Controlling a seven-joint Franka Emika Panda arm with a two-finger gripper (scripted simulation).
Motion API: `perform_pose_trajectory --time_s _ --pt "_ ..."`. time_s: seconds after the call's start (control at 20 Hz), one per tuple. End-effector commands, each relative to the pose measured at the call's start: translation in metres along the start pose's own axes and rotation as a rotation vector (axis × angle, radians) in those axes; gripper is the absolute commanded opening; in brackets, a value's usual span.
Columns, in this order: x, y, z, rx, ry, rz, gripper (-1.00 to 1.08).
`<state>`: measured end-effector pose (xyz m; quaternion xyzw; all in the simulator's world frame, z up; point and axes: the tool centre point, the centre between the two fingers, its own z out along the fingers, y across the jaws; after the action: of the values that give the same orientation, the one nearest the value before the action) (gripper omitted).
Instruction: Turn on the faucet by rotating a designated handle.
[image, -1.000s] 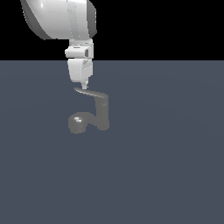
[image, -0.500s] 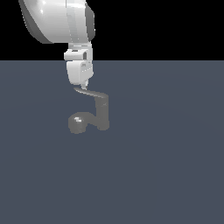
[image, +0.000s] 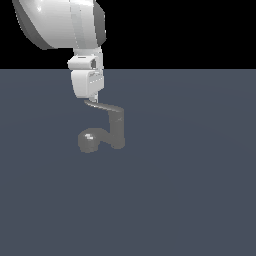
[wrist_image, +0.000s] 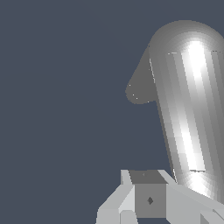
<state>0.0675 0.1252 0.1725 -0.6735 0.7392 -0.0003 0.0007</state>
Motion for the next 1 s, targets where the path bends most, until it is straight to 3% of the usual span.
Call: perform_pose_trajectory --time_s 0.0,0.85,0.95 --pt "-0.001 0.008 0.000 -0.002 0.000 0.000 -1.00" --pt "-0.009 0.053 0.000 -0.002 0.001 0.001 -1.00" --pt "-0.006 0.049 -0.001 0.003 0.002 0.005 -1.00"
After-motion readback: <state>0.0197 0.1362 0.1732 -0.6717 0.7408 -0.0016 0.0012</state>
